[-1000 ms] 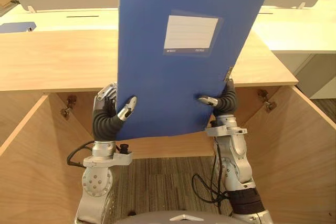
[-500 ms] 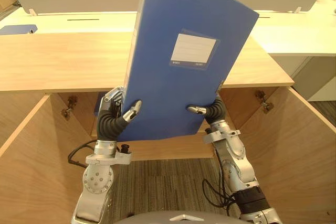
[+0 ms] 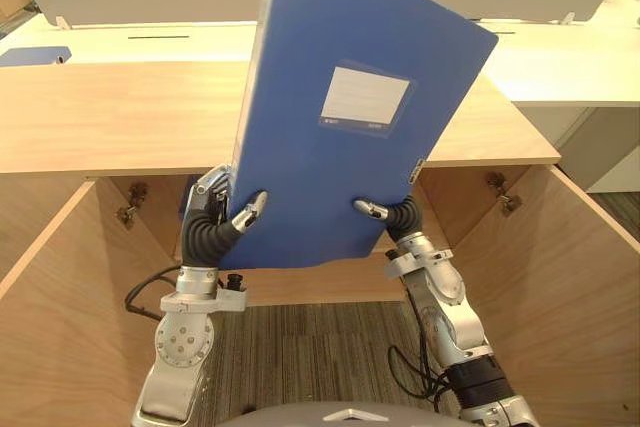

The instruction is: Walk over to the cabinet, pick up the folder, carry it to the office cabinet, place the folder inside the office cabinet, then close the office cabinet door

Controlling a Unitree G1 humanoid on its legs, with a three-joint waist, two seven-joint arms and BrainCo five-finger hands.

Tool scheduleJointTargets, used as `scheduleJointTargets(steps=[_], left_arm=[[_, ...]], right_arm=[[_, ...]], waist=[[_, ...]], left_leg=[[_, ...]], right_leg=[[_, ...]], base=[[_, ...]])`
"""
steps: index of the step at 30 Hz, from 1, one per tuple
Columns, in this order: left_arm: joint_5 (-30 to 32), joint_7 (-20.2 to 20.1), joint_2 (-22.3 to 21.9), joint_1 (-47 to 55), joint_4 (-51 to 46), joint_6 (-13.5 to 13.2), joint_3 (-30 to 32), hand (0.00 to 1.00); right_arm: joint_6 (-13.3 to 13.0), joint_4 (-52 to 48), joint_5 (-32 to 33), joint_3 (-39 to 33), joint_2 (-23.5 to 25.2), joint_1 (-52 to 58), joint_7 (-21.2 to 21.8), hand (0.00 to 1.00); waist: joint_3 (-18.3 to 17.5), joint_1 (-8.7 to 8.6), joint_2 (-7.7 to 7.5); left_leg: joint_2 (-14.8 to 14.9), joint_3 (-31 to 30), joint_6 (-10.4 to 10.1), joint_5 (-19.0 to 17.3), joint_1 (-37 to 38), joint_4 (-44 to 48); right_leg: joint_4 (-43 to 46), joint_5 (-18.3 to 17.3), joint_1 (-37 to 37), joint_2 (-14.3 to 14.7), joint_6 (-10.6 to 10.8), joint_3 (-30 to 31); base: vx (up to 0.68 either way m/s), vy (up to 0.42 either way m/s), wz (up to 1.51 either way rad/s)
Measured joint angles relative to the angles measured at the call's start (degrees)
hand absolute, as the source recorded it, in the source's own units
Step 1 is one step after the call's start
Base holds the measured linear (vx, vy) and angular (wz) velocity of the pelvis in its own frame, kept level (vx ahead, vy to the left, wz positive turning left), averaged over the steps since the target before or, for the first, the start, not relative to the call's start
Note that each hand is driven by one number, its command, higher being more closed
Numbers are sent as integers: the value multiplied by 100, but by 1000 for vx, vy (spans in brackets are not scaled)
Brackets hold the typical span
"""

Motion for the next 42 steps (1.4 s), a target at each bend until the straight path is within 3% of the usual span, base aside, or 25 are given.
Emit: scheduleJointTargets(steps=[5, 11, 16, 23, 31, 42], left_arm=[[-2, 108, -127, 5, 0, 1, 143, 0], [-56, 381, -616, 18, -2, -8, 738, 0], [-67, 609, -734, 173, 117, -12, 1281, 0], [-128, 608, -971, 244, 1039, 62, 1799, 0], [-421, 453, -1116, 490, 2611, 479, 2050, 0], [-144, 173, -1059, 493, 4644, 899, 2208, 0]], right_arm=[[-6, -87, -215, -156, 231, 32, -85, 100], [-12, -362, -407, -667, 764, 205, -541, 100], [-231, -936, -425, -1042, 957, 426, -770, 100], [-328, -1125, -866, -1353, 1185, 650, -985, 100], [-297, -1127, -1602, -1428, 1322, 1172, -1205, 100], [-193, -1037, -2010, -1401, 1353, 1573, -1287, 100]], waist=[[0, 1, 0], [2, 29, 1], [5, 22, 0], [17, 3, -20], [60, -12, -85], [137, -10, -125]], left_leg=[[0, -8, -2, 3, 16, 10], [0, -19, -2, 5, 60, 9], [-1, -28, -2, 5, 64, -23], [-1, -73, -7, 17, 58, -23], [0, -150, -10, 18, 20, -22], [1, -143, -12, 15, 22, 9]], right_leg=[[-2, 0, 7, 0, 0, -8], [6, -1, 31, -2, 0, -16], [6, -7, 44, -7, 2, -28], [4, -14, 46, -9, 9, -67], [-1, -48, 50, -11, 11, -150], [-1, -57, 47, -13, 5, -147]], base=[[0, 0, 0], [0, 0, 0], [0, 0, 0], [0, 0, 2], [-2, -3, 4], [-6, -1, 0]])
